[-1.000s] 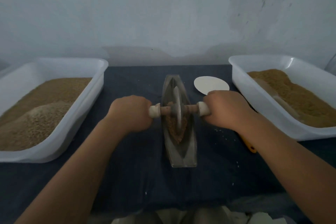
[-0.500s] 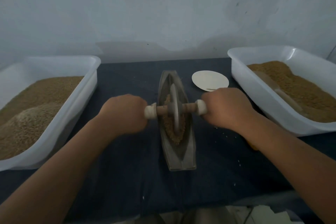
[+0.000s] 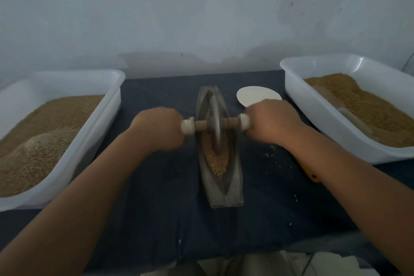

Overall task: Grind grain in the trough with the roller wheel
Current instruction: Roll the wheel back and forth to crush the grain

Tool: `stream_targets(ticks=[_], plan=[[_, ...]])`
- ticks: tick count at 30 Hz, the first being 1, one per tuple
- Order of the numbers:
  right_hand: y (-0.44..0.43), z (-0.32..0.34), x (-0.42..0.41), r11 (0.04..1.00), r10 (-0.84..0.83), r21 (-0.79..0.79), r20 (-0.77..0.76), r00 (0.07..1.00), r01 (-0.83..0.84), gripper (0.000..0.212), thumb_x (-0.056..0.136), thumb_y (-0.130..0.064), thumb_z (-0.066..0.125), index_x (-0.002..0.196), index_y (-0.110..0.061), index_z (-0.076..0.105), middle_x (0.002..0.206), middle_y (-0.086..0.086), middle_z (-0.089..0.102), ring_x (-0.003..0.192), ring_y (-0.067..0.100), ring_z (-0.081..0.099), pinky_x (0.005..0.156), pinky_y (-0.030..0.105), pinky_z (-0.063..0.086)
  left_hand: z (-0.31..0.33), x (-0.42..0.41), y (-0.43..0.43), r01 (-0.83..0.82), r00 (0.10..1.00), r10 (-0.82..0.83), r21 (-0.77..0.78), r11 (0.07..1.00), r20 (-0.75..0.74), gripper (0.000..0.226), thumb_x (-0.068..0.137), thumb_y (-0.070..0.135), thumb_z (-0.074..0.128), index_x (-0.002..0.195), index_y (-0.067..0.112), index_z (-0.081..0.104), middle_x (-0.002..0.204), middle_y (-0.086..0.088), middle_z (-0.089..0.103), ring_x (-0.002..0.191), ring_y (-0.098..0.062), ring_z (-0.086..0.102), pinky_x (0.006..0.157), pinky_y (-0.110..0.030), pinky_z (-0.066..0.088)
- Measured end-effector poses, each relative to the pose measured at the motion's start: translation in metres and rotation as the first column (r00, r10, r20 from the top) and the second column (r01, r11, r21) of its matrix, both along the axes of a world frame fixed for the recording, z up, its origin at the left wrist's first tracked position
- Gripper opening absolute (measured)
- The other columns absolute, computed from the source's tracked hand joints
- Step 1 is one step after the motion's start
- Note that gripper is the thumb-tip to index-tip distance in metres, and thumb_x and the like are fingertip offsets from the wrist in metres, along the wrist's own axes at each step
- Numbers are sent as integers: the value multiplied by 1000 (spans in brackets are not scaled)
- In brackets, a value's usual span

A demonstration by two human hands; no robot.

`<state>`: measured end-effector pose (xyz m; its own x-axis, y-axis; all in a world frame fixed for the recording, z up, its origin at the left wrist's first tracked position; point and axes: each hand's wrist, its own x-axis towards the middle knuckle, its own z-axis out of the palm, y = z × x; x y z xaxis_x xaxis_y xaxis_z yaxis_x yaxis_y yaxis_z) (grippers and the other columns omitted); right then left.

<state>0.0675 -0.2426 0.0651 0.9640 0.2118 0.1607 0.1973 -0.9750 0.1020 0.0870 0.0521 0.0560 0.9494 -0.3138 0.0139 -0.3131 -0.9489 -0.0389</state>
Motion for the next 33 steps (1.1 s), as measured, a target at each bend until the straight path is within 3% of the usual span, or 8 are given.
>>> stream_targets(ticks=[3,9,14,21,25,27,30,33], plan=[[-15,-8,-25,999,46,-13,-151,987,-49,32,73,-65,51,68,-34,57,63,-11,59,57,7,56,48,28,37,-3,-20,7,80,997,-79,33,996,-22,25,67,52,52,68,29,59,65,12,59,60,-6,55,52,-27,37],[8,-3,24,999,-53,9,76,996,53,20,77,-42,57,72,-22,55,69,-4,58,62,20,57,58,31,49,14,19,-16,-98,994,97,19,995,57,22,78,45,59,73,24,62,72,6,63,63,-17,59,61,-33,48],[7,0,27,997,-56,47,29,998,55,22,81,-44,56,76,-22,58,77,-3,63,71,23,61,69,38,58,23,15,-22,-61,996,57,57,996,74,20,83,43,61,77,23,60,74,6,59,71,-22,61,68,-36,52],[-18,-17,-32,998,31,65,-135,990,-22,33,67,-66,48,63,-34,55,56,-12,56,52,3,52,44,27,32,12,-19,6,169,983,-162,77,983,-90,26,66,52,52,69,28,62,63,11,62,59,-6,58,56,-28,49],[3,-4,10,1000,-16,-12,38,999,16,23,83,-46,59,74,-25,57,71,-5,58,65,20,58,60,35,53,10,22,-7,-4,999,3,40,999,38,35,76,57,47,71,26,62,70,10,61,64,-15,59,60,-32,47],[12,6,29,999,-15,-45,112,994,20,24,85,-42,60,73,-22,54,71,-3,57,65,24,58,59,31,46,9,38,-10,-85,993,85,-2,996,79,33,79,54,50,72,25,64,73,7,63,64,-17,59,59,-32,46],[16,15,32,997,34,-77,116,993,-25,29,87,-45,62,70,-23,52,69,-4,56,60,21,52,52,28,31,4,31,-8,-96,995,95,-67,993,-20,24,78,47,57,73,24,64,75,6,65,66,-15,61,60,-33,49],[7,8,3,997,74,-40,49,996,-72,24,86,-43,61,69,-27,55,71,-6,59,64,18,57,58,33,48,0,-6,5,-43,987,29,-91,995,-155,17,78,41,63,71,25,64,71,9,65,65,-12,63,58,-30,48]])
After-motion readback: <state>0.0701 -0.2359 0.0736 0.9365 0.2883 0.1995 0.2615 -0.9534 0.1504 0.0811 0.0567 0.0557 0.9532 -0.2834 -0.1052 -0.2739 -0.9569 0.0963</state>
